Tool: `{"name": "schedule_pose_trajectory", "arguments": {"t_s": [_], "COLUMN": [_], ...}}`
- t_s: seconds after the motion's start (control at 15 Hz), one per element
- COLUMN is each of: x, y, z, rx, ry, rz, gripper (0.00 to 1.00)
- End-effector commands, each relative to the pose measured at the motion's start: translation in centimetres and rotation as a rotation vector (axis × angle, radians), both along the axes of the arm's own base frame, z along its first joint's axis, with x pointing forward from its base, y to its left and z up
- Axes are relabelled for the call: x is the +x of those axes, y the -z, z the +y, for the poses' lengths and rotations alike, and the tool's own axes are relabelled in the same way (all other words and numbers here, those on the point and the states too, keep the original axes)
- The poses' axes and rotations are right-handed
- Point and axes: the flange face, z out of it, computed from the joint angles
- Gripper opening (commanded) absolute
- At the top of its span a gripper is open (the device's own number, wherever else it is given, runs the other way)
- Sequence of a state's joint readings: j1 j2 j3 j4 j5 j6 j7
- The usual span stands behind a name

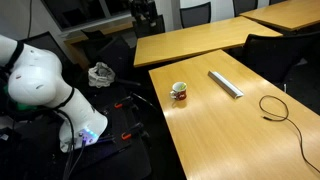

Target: Take the marker out of the mug and put it on the table

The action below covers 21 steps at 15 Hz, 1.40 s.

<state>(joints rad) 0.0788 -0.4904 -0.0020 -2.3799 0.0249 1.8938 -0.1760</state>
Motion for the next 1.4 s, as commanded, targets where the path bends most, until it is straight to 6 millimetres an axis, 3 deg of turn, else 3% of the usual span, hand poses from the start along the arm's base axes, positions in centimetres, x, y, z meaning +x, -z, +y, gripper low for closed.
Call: {"name": "schedule_pose_trajectory", "arguments": {"t_s": [0.0, 0.2, 0.47, 1.0, 1.33], "x": [0.0, 0.0, 1.4, 6.1, 8.1], "y": [-0.1, -0.1, 3.0, 16.8, 25.6], "z": [0.0, 0.0, 1.1, 2.6, 3.2], "rx": [0.000, 0.000, 0.011, 0.025, 0.048], "ry": [0.000, 0.000, 0.012, 0.182, 0.195], "rz": [0.001, 0.001, -0.031, -0.054, -0.030], "gripper": [1.00, 1.00, 1.00, 1.00, 1.00]}}
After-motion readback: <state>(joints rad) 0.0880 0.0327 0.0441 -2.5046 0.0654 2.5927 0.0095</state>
